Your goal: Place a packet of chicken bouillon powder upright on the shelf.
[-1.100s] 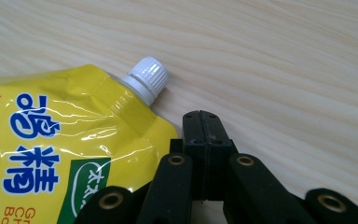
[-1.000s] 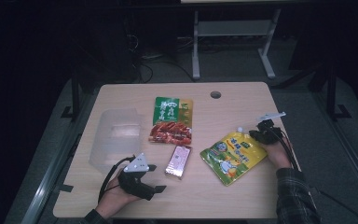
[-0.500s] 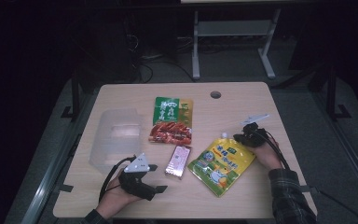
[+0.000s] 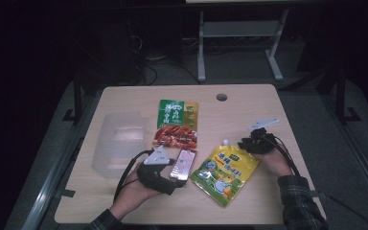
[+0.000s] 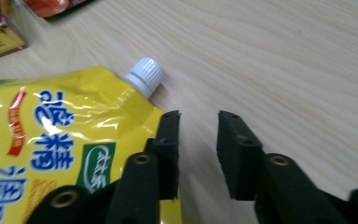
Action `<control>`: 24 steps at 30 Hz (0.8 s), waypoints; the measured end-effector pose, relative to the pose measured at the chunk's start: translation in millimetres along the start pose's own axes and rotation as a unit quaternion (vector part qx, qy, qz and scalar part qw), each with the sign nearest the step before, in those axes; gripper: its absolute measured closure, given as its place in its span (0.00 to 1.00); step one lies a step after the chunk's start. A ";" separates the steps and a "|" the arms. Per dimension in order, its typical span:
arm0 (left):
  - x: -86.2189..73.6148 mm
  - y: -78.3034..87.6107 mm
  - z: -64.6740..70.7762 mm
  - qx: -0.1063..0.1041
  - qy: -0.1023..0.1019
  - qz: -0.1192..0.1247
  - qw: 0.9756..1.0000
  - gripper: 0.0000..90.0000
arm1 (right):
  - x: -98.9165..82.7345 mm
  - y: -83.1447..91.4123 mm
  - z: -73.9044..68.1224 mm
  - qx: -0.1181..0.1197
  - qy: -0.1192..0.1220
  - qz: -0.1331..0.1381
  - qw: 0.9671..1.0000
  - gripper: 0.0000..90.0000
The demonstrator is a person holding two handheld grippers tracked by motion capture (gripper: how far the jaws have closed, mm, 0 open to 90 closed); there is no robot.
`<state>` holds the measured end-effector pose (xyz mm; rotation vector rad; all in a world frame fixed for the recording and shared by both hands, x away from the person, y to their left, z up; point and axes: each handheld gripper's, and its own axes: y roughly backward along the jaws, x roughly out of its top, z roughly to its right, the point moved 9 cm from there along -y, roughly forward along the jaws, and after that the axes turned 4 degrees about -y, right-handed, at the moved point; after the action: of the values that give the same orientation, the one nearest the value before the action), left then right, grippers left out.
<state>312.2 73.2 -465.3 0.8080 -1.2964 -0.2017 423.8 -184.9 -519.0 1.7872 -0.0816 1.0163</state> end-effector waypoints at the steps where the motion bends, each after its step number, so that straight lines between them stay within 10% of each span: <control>1: 5.8 -5.4 -1.8 -0.003 0.001 -0.004 1.000 0.19 | -1.2 3.3 -0.1 -0.003 -0.004 0.002 1.000 0.63; 8: 32.7 -41.9 -10.7 -0.020 -0.001 -0.023 1.000 0.19 | -15.6 26.0 -10.2 -0.016 -0.015 0.004 1.000 0.41; 24: 38.5 -122.0 -30.4 -0.029 0.006 -0.090 0.996 0.23 | -57.3 58.1 -30.9 -0.008 -0.027 0.023 0.999 0.33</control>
<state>387.5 -23.1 -513.9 0.8758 -1.2007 -0.3753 340.4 -209.5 -510.8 1.8051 -0.1646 0.9964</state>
